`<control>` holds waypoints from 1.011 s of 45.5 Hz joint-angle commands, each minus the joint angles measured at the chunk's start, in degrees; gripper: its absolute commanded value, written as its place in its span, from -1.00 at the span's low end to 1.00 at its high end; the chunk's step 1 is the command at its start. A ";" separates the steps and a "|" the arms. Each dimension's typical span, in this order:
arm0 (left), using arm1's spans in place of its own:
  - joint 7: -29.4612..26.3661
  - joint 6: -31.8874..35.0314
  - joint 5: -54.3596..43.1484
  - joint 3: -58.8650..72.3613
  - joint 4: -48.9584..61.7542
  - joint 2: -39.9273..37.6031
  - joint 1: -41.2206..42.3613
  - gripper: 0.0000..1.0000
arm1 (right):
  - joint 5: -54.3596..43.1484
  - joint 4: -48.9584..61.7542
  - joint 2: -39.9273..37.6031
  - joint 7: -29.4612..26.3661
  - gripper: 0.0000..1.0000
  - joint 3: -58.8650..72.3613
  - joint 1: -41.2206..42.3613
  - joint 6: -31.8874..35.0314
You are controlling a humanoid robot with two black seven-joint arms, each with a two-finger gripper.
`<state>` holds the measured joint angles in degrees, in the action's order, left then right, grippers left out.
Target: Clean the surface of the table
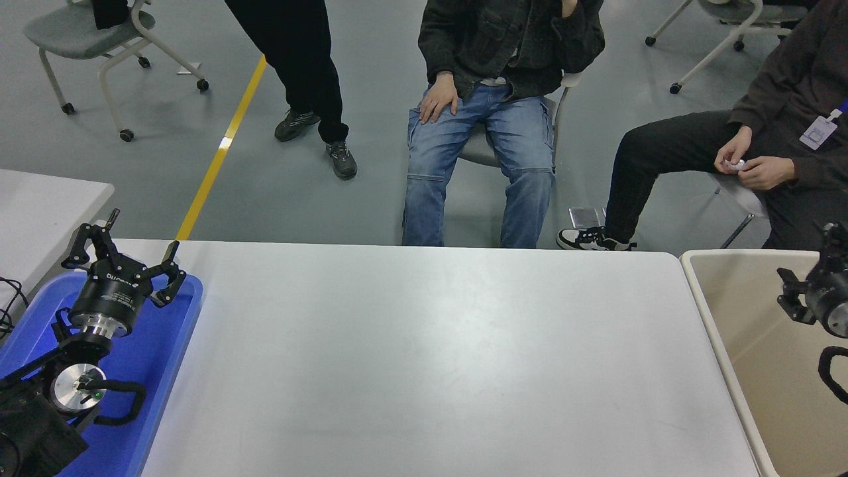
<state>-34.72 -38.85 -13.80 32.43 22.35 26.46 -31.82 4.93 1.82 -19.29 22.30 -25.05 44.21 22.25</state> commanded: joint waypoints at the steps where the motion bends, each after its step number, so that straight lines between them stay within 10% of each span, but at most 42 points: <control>1: 0.00 0.00 0.00 0.00 0.07 0.00 0.00 1.00 | 0.16 -0.76 3.82 2.39 0.97 -3.16 1.32 3.23; 46: 0.00 0.00 0.00 0.00 -0.02 0.00 0.00 1.00 | -0.72 -37.15 3.73 2.48 0.98 -15.64 -9.76 -14.52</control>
<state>-34.69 -38.85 -13.80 32.43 22.37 26.46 -31.82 4.35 -31.70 -19.17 24.42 -39.91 35.80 12.27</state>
